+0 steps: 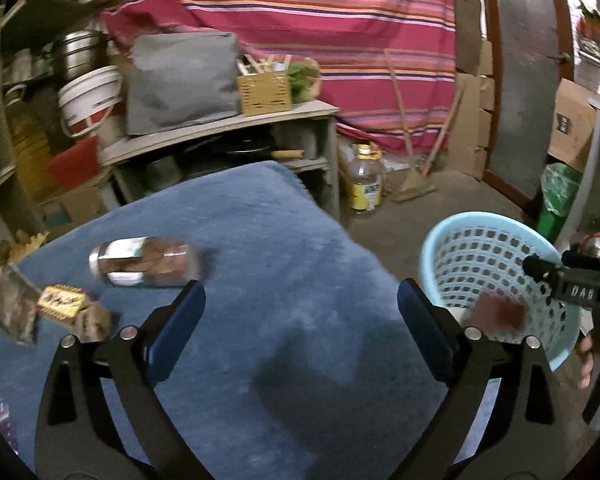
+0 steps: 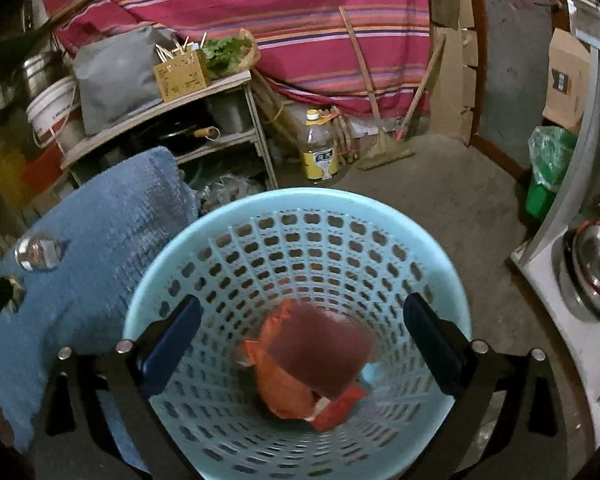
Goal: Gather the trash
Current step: 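Move both open tools back over the table toward the remaining trash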
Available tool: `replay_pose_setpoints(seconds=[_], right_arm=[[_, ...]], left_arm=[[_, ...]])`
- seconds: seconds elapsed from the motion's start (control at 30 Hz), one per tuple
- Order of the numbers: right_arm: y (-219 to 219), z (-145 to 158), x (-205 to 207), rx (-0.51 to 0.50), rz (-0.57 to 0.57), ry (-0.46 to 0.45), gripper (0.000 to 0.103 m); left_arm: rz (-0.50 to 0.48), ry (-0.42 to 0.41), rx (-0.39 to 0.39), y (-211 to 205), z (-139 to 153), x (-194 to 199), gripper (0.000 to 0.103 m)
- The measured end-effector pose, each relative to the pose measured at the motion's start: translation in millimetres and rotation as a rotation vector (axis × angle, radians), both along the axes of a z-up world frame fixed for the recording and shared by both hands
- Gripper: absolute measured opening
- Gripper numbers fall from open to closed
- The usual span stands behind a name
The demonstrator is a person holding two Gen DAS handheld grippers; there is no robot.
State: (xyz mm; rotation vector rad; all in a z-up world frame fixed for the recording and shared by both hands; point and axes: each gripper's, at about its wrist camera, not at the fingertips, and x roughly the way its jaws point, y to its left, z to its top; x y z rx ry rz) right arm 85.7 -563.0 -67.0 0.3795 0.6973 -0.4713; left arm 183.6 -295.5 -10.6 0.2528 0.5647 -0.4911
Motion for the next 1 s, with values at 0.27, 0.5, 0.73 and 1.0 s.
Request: replay_pose_setpoints(seconds=[0.27, 0.5, 0.73, 1.0], right_arm=[[34.7, 19.3, 12.0, -0.048, 0.005, -0.009, 0.099], [117.5, 41.8, 31.3, -0.172, 0.159, -0.054, 0.099], [199.4, 43.8, 58.5, -0.203, 0.325, -0.081, 0.099], [248.3, 33.1, 90.2, -0.171, 0.390, -0.066, 0.099]], left_arm=[[0.088, -0.013, -0.025, 62.7, 4.3, 11.4, 0.095], [0.191, -0.033, -0.056, 124.8, 6.1, 18.4, 0.097], [0.255, -0.038, -0.076, 176.5, 7.1, 20.7, 0.097], [0.351, -0.037, -0.075, 234.4, 7.1, 33.7, 0.097]])
